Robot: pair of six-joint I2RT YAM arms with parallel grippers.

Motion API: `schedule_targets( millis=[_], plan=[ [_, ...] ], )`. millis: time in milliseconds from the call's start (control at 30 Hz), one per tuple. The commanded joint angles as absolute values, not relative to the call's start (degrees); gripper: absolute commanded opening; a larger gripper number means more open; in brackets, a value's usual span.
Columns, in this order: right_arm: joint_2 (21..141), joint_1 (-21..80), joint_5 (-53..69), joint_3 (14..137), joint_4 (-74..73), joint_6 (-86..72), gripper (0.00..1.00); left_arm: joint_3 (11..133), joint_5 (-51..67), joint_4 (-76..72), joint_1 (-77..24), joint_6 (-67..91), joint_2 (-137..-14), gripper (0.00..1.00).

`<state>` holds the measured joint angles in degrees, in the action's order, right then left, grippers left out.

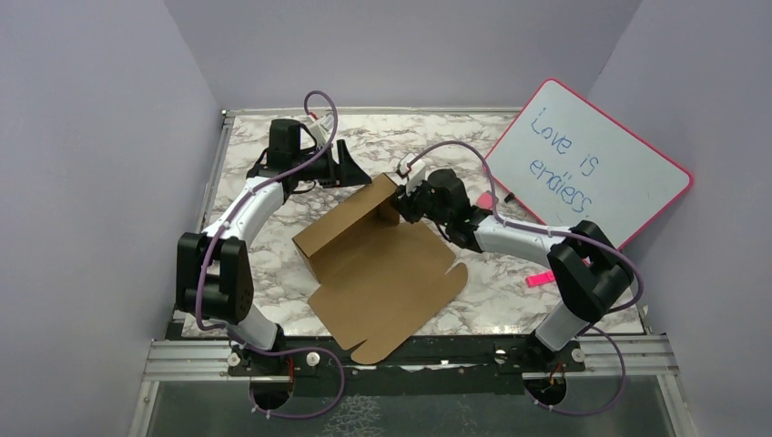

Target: Fold the paper box

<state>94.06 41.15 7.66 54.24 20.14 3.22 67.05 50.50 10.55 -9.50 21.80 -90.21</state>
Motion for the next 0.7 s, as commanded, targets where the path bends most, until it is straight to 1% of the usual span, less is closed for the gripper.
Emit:
schedule_targets(
  millis=[0,300,433,533,667],
  plan=[
    [93.72,41.17,5.09,50.71,26.57,2.43,0.23,66.45,50.28,11.14,-9.95,20.90,-91.24,0.67],
    [98.04,41.22,5.49,46.26,41.73,3.17,0.26,66.84,50.88,11.38,-11.92,21.36,-95.57,0.66],
    [99.32,41.27,8.04,43.24,49.63,5.08,0.28,66.88,50.76,11.42,-12.04,21.36,-96.05,0.66],
    [100.03,41.23,10.06,41.27,56.00,6.74,0.29,66.86,50.86,11.43,-12.13,21.39,-96.23,0.64],
    [101.77,41.24,12.27,40.33,61.59,8.39,0.33,66.95,51.04,11.49,-12.09,21.44,-96.47,0.63]
  ],
)
